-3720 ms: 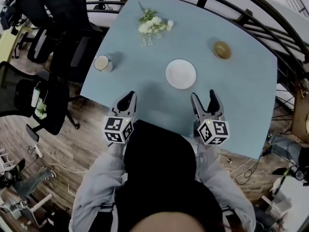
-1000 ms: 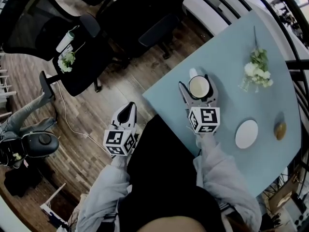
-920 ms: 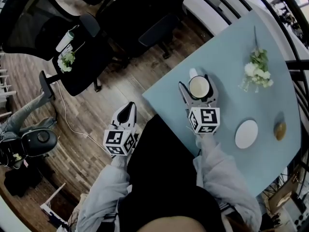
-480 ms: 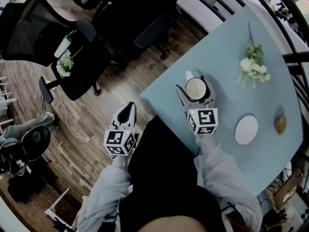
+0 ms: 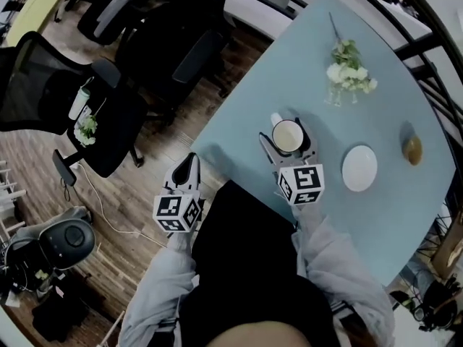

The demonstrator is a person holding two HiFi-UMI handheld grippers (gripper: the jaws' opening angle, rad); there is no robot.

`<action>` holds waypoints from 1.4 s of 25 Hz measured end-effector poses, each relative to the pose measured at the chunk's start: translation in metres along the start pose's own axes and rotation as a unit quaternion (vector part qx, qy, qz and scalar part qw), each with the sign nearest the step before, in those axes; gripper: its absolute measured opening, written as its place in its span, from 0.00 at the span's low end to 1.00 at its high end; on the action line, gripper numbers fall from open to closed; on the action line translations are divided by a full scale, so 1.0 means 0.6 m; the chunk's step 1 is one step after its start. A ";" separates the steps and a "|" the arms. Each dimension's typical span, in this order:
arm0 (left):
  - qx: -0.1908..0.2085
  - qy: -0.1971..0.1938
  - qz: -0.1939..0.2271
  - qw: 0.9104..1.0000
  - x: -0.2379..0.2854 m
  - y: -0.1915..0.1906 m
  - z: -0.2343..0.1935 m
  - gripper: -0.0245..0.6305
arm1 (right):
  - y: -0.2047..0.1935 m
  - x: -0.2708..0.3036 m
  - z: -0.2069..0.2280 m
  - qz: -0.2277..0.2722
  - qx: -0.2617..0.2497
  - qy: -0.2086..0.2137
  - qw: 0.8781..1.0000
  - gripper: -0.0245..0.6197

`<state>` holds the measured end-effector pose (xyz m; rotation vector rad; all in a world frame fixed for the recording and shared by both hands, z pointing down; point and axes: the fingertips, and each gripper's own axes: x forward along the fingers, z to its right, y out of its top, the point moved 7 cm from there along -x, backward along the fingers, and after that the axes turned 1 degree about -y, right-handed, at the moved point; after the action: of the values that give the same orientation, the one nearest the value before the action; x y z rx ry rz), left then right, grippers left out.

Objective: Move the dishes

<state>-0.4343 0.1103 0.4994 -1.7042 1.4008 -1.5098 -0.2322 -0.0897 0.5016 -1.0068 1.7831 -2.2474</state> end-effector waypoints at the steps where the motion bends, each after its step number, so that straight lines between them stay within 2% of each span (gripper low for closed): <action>1: 0.006 -0.010 0.000 1.000 0.006 0.003 0.006 0.08 | 0.000 -0.013 0.004 0.003 0.004 -0.009 1.000 0.73; 10: 0.051 -0.118 -0.014 0.992 0.082 0.011 0.101 0.08 | -0.026 -0.152 0.064 0.022 0.046 -0.109 0.993 0.72; 17: 0.094 -0.204 -0.039 0.974 0.127 0.003 0.223 0.08 | -0.062 -0.293 0.111 0.028 0.077 -0.196 0.977 0.72; 23: 0.102 -0.258 -0.041 0.960 0.142 -0.002 0.359 0.08 | -0.088 -0.405 0.170 0.030 0.099 -0.242 0.965 0.72; 26: 0.112 -0.278 -0.046 0.953 0.141 -0.011 0.415 0.08 | -0.097 -0.440 0.198 0.037 0.116 -0.253 0.960 0.72; 29: 0.120 -0.285 -0.051 0.949 0.140 -0.017 0.447 0.08 | -0.098 -0.454 0.223 0.046 0.118 -0.254 0.959 0.72; 35: 0.134 -0.268 -0.048 0.953 0.151 -0.014 0.470 0.08 | -0.106 -0.436 0.269 0.048 0.117 -0.232 0.964 0.72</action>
<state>-0.1837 -0.0434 0.4654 -1.8380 0.8037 -1.0970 0.0787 -0.0833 0.4617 -1.2376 1.3084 -1.9008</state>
